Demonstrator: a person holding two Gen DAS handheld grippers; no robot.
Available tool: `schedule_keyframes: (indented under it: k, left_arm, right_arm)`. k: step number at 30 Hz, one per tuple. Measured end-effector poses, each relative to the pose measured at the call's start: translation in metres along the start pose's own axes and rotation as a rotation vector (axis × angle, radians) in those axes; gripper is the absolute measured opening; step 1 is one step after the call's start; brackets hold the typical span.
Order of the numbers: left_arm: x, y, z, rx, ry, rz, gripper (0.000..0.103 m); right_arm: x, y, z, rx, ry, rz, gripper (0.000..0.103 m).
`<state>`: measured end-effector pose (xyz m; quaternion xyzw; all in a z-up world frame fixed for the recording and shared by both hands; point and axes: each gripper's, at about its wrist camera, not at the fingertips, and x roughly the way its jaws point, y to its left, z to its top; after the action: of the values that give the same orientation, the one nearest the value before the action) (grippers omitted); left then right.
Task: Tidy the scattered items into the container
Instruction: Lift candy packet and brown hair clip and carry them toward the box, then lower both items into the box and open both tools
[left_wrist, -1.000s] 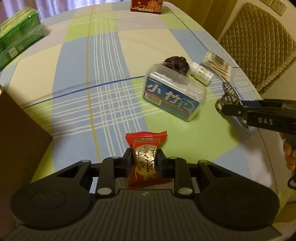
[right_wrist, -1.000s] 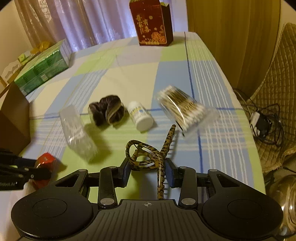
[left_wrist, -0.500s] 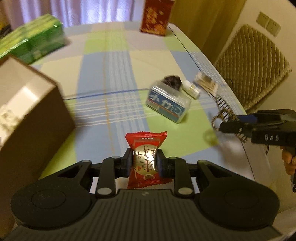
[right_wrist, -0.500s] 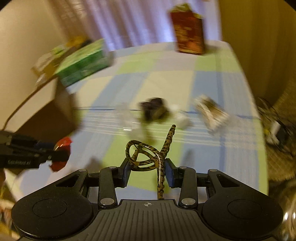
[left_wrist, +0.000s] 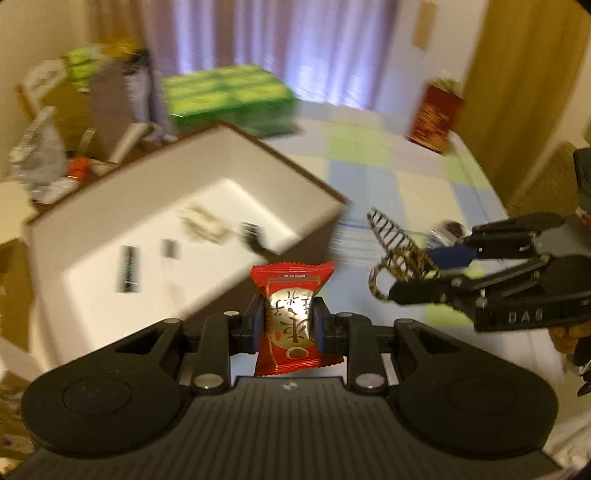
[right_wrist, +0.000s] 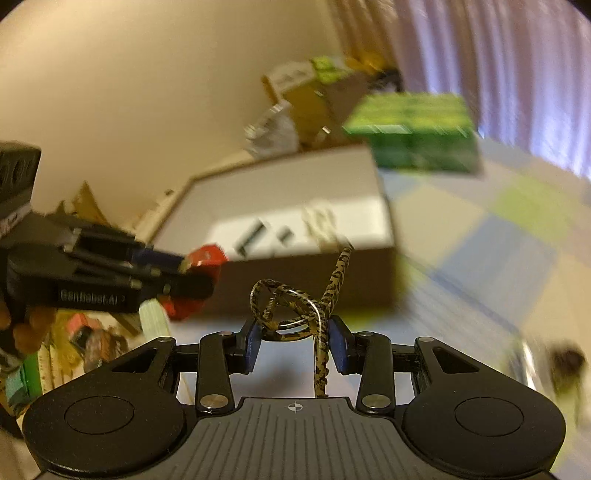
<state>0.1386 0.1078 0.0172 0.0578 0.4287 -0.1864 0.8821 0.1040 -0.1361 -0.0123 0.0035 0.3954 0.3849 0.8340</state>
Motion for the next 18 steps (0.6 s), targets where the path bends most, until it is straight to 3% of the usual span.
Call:
schedule_keyframes:
  k: [8,12,18]
  left_arm:
    - [0.005,0.081,0.024,-0.056,-0.027,0.129,0.022]
    - [0.028,0.112,0.028,-0.077,0.018,0.159,0.022]
    - [0.066,0.143,0.026,-0.1,0.096,0.147,0.022]
  right_arm:
    - [0.084,0.036,0.068,-0.062,-0.011,0.004,0.041]
    - [0.127,0.041,0.078,-0.058,0.042,-0.041,0.041]
    - [0.168,0.029,0.083,-0.043,0.116,-0.101,0.04]
